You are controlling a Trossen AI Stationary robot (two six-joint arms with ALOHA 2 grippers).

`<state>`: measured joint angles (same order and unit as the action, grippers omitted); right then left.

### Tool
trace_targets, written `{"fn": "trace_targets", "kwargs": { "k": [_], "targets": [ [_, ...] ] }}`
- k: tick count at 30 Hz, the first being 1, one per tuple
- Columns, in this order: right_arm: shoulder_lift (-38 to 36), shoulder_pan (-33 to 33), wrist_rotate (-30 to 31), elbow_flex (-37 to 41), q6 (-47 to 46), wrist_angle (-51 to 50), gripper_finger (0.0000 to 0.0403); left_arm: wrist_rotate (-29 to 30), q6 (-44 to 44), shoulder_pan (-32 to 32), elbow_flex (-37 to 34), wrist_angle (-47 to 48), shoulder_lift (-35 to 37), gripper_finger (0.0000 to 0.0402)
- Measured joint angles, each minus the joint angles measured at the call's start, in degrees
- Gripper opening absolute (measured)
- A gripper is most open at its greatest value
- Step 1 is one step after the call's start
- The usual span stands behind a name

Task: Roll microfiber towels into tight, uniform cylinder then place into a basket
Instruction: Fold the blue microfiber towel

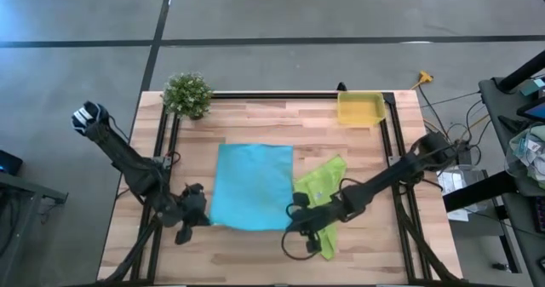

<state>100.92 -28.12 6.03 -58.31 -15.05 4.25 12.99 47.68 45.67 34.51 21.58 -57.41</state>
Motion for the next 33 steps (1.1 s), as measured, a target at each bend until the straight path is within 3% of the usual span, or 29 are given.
{"fn": "trace_targets", "kwargs": {
  "k": [6, 12, 18, 33],
  "targets": [
    [0.7, 0.3, 1.9, -4.2, 3.3, -7.3, 0.0009, -1.2, -0.5, -0.3, 1.2, 4.3, -2.2, 0.0],
    [-1.0, 4.0, 14.2, -4.9, 7.5, -15.0, 0.0009, 13.0, 0.0, -1.4, 1.8, 19.8, -0.6, 0.0],
    [-1.0, 10.0, 15.0, -2.8, 9.6, -16.2, 0.0009, 25.6, -4.6, -2.3, 1.7, 24.3, 0.5, 0.0],
    [-1.0, 21.2, 18.2, -1.3, 18.5, -15.9, 0.0009, 37.3, -14.6, -16.1, -2.8, 24.3, -5.0, 0.0]
  ]
}}
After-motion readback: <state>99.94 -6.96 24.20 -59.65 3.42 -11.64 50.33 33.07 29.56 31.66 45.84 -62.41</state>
